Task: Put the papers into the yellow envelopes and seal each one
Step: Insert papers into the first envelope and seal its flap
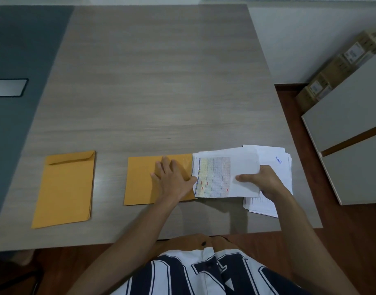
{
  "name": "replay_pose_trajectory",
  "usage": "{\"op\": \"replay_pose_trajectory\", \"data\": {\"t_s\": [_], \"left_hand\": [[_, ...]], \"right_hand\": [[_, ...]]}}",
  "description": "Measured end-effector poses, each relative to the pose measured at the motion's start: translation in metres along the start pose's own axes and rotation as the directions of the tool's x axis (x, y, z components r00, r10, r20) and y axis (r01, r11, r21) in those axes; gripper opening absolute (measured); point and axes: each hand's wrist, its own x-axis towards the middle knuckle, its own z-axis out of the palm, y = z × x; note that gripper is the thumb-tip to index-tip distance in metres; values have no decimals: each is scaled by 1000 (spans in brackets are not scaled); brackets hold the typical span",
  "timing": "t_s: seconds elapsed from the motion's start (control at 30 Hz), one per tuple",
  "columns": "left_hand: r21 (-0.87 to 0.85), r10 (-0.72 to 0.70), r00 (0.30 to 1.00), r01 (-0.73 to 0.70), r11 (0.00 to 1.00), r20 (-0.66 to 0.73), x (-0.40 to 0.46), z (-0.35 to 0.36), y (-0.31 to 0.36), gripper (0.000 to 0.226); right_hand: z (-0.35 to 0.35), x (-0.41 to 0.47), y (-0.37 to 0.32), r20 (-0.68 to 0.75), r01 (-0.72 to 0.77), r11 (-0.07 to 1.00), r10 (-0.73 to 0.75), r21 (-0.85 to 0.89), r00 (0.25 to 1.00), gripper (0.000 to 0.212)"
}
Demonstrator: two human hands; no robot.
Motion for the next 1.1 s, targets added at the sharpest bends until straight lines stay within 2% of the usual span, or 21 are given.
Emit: {"op": "replay_pose_trajectory", "data": {"t_s": [0.1,0.33,0.57,0.67,0.73,0.8,0.97,1.1], "left_hand": [[17,12,1000,-12,1000,16,-1,-1,0,101],[24,19,999,-19,1000,33,-3,-3,0,103],[45,45,998,-47,998,43,-3,-6,0,105],[55,148,986,-153,987,73,1,-20,-6,120],[203,289,945,-317,926,156,8,-30,-16,140],[335,368,895,-437,834,250,17,-36,-27,155],[394,439,853,-520,758,281,26,-40,-30,162],[352,488,829,-559,751,274,23,-40,-24,161]], "right_hand": [[6,7,1,63,-66,997,63,40,996,39],[32,19,-3,163,-141,986,125,91,979,39],[71,28,-8,177,-137,991,134,6,975,40],[70,30,-6,125,-113,992,118,-49,985,44],[68,28,-8,73,-74,994,80,-82,994,42],[69,26,-9,21,-34,995,36,-95,999,32],[74,24,-11,3,5,991,-5,-130,1000,28],[88,22,-15,41,-8,990,14,-137,999,28]]}}
